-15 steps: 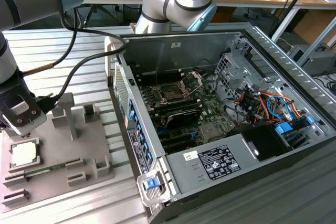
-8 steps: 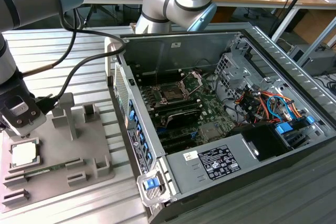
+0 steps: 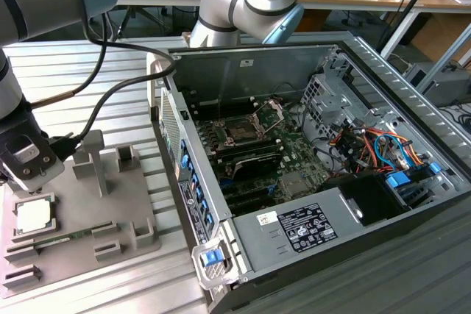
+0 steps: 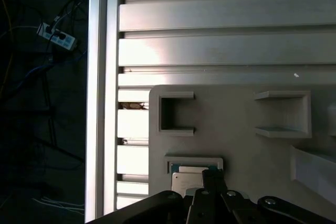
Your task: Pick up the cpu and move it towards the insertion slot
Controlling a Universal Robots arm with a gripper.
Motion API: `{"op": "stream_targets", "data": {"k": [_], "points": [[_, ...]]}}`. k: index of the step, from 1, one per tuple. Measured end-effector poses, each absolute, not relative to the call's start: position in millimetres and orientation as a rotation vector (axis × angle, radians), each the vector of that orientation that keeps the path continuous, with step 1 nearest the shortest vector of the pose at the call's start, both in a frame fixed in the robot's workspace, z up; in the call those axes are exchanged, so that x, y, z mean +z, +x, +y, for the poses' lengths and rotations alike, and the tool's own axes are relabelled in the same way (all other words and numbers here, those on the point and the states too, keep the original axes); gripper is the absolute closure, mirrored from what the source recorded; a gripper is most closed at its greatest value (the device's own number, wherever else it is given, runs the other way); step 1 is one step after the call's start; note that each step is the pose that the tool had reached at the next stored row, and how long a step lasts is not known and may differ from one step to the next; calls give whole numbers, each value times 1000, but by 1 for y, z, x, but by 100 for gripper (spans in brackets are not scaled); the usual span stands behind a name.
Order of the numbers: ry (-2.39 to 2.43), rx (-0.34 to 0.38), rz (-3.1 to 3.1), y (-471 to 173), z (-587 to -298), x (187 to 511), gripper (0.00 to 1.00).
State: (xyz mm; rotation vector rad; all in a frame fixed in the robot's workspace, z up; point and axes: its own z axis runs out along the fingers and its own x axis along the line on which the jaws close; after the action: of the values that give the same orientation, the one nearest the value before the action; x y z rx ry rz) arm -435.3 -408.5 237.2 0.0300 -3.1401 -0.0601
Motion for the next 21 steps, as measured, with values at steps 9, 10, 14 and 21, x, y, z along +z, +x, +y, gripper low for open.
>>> {"op": "stream_targets", "data": {"k": [9, 10, 14, 21], "points": [[30, -60, -3140, -437, -408, 234, 89], [30, -60, -3140, -437, -408, 234, 89], [30, -60, -3140, -438, -408, 234, 89], [30, -60, -3140, -439, -408, 233, 89]]}}
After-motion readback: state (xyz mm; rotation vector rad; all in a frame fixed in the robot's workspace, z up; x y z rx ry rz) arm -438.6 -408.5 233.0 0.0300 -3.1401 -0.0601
